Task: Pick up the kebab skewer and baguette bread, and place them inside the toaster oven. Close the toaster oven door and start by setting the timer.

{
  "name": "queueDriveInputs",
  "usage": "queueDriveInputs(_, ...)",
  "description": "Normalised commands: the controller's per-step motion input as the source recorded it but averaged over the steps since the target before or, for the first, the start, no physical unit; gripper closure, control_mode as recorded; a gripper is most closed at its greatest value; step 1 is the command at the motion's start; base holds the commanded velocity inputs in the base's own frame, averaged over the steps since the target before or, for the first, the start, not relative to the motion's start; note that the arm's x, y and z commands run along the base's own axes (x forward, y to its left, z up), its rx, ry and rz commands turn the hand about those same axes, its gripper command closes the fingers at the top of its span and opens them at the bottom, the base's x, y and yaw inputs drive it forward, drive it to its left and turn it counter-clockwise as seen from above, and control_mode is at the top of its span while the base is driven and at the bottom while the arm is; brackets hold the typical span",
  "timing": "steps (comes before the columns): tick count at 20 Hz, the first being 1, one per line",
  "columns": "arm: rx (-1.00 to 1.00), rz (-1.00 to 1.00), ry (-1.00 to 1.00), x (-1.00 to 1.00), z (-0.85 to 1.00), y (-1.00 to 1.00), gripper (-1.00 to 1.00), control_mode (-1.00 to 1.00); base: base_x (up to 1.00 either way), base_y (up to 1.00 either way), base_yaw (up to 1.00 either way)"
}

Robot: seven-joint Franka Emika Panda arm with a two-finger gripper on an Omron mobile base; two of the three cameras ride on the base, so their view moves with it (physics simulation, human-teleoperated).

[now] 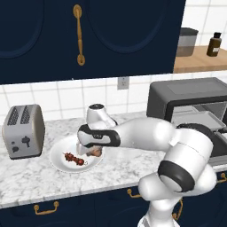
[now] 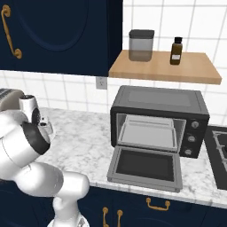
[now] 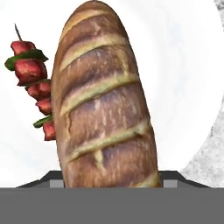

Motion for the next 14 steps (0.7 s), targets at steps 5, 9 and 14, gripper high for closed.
queueDriveInputs(5, 0.01, 0.0, -0.03, -0.74, 0.94, -0.74, 1.0, -1.0, 0.0, 0.0, 0.0)
queueDriveInputs(9, 0.0, -0.1, -0.09, -0.8, 0.3, -1.0, 1.0, -1.0, 0.0, 0.0, 0.0)
queueDriveInputs(14, 0.0, -0.26, -0.02, -0.3, 0.16, -0.97, 1.0, -1.0, 0.0, 0.0, 0.0)
